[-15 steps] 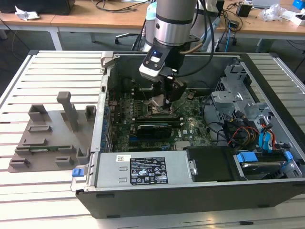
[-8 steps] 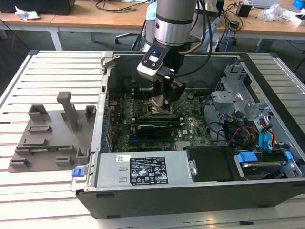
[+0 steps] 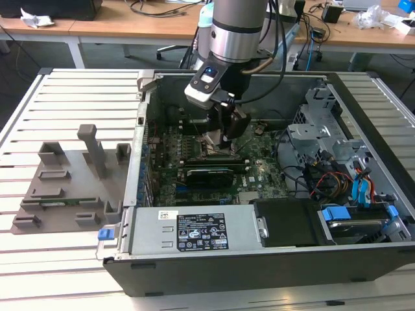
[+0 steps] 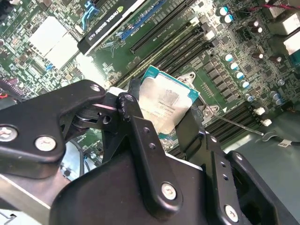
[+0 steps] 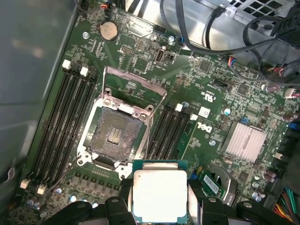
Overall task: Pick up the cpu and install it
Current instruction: 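Place the cpu into insertion slot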
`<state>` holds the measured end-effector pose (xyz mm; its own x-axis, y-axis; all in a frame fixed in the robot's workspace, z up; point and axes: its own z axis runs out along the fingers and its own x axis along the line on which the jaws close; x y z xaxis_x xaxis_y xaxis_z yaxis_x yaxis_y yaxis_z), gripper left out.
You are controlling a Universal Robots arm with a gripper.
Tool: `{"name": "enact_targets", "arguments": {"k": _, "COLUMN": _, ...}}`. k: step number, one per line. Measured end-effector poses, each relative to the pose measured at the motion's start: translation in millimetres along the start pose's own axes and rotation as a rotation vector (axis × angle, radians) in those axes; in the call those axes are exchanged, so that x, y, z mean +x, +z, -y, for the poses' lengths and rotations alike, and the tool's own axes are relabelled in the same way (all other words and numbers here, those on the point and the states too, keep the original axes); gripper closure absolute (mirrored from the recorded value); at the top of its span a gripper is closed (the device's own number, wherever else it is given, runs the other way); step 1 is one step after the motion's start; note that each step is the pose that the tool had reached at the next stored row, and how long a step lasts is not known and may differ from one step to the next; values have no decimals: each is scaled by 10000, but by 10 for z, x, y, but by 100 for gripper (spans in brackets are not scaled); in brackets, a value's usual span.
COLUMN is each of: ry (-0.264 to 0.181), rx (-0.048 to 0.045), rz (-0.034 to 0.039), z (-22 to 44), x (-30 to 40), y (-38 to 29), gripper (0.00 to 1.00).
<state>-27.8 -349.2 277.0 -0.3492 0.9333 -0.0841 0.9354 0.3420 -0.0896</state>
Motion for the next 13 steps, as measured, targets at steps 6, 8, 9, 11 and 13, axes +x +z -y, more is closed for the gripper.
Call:
{"name": "enact_targets", "arguments": {"k": 6, "ry": 487, "rx": 65, "rz": 20, "z": 0, "x": 0, "y": 3, "gripper": 45}}
{"name": "enact_targets", "arguments": {"k": 8, "ry": 631, "rx": 83, "rz": 23, "z": 0, "x": 0, "y": 4, "gripper": 45}}
{"name": "enact_targets", "arguments": {"k": 9, "ry": 685, "rx": 90, "rz": 24, "z": 0, "x": 0, "y": 4, "gripper": 45}}
{"name": "enact_targets", "arguments": {"k": 11, "ry": 834, "rx": 108, "rz": 27, "z": 0, "x": 0, "y": 5, "gripper": 45}}
{"name": "enact_targets", "arguments": {"k": 13, "ry": 963, "rx": 124, "rz": 29, "z": -1, "x": 0, "y": 6, "gripper": 45}}
